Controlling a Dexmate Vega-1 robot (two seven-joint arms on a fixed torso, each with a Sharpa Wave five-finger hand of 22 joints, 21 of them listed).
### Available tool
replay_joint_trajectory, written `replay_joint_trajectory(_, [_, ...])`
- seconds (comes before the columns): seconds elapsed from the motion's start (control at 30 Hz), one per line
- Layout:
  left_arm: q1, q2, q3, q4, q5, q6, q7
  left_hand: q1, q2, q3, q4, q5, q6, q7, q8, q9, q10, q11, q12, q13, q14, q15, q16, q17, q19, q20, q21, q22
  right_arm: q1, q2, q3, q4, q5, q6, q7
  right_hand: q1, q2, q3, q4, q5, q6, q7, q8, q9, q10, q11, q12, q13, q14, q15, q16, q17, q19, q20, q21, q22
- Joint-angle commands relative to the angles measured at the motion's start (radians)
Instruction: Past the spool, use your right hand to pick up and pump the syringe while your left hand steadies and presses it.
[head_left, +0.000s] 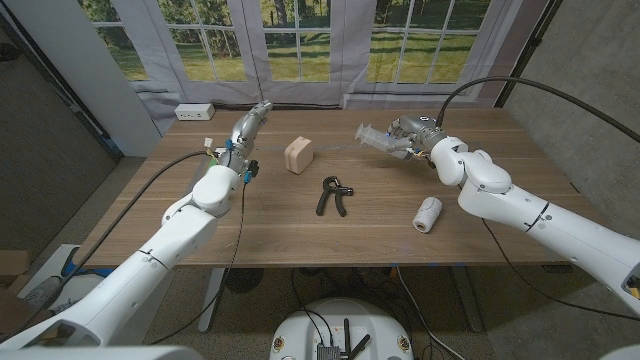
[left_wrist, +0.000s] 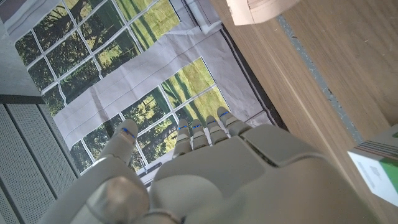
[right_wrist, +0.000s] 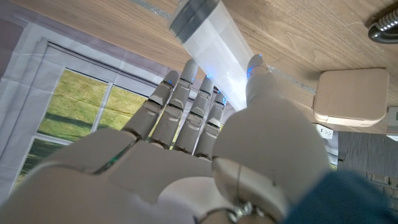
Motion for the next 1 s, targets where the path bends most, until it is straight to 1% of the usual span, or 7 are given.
replay_joint_trajectory(0.03, [0.016,-0.044,-0.01,0.056,-0.044,-0.043,0.024,0.013,0.068,0.003,-0.005,0.001,0.01,0.002,0.001,0.001,0.0,0.001,0.0,0.002,-0.01,-0.03,0.002,0.002,0.006,-0.031,0.004,0.003,0.021,-0.001,-0.021,0.033,-0.107,0.035,0.068,0.076,0.086,-0.003,0.0,0.005,0.071,-0.071,0.0,0.002,0.063,-0.066,0.003,0.001,-0.006,-0.137,-0.007,0.002,0.0,-0.037,0.003,0.004])
replay_joint_trajectory(0.2, [0.014,-0.048,-0.011,0.076,-0.055,-0.044,0.024,0.014,0.068,0.002,-0.005,0.001,0.01,0.002,0.001,0.001,-0.002,0.002,0.0,0.002,-0.011,-0.029,0.002,0.002,0.006,-0.031,0.004,0.003,0.039,0.003,-0.032,0.053,-0.152,0.059,0.105,0.069,0.084,-0.007,0.004,0.004,0.073,-0.071,0.0,0.002,0.062,-0.066,0.001,0.001,-0.007,-0.134,-0.008,0.002,0.0,-0.038,0.003,0.004])
replay_joint_trajectory(0.43, [0.011,-0.061,-0.008,0.108,-0.073,-0.048,0.026,0.015,0.068,0.001,-0.005,0.001,0.009,0.003,0.0,0.001,-0.002,0.002,0.0,0.002,-0.012,-0.029,0.002,0.002,0.007,-0.031,0.003,0.003,0.064,0.015,-0.046,0.094,-0.21,0.111,0.14,0.067,0.082,-0.009,0.003,0.004,0.074,-0.071,-0.001,0.003,0.055,-0.065,-0.003,0.0,-0.012,-0.139,-0.011,0.004,-0.002,-0.039,0.002,0.004])
replay_joint_trajectory(0.6, [0.01,-0.089,-0.009,0.142,-0.102,-0.077,0.024,0.016,0.069,0.001,-0.006,0.001,0.009,0.003,0.0,0.001,-0.003,0.002,0.0,0.002,-0.013,-0.029,0.002,0.002,0.007,-0.031,0.002,0.003,0.082,0.029,-0.054,0.139,-0.235,0.157,0.148,0.065,0.081,-0.01,0.004,0.003,0.068,-0.071,-0.004,0.002,0.049,-0.065,-0.008,-0.002,-0.016,-0.137,-0.014,0.004,-0.005,-0.039,0.001,0.004])
replay_joint_trajectory(0.8, [0.007,-0.101,-0.005,0.166,-0.118,-0.084,0.024,0.016,0.071,0.001,-0.006,0.001,0.009,0.003,-0.001,0.001,-0.004,0.003,-0.001,0.002,-0.014,-0.028,0.002,0.003,0.007,-0.032,0.002,0.003,0.099,0.043,-0.066,0.181,-0.276,0.198,0.155,0.065,0.081,-0.011,0.004,0.003,0.066,-0.072,-0.006,0.002,0.047,-0.066,-0.008,-0.001,-0.016,-0.139,-0.015,0.007,-0.009,-0.04,0.0,0.005])
replay_joint_trajectory(1.0, [0.003,-0.111,-0.002,0.184,-0.13,-0.085,0.026,0.017,0.071,0.0,-0.006,0.001,0.009,0.005,-0.001,0.001,-0.004,0.002,0.0,0.002,-0.014,-0.028,0.002,0.003,0.007,-0.032,0.001,0.003,0.108,0.055,-0.067,0.208,-0.285,0.226,0.17,0.066,0.081,-0.011,0.003,0.003,0.067,-0.072,-0.006,0.002,0.047,-0.066,-0.009,-0.001,-0.018,-0.139,-0.016,0.008,-0.007,-0.042,0.001,0.005])
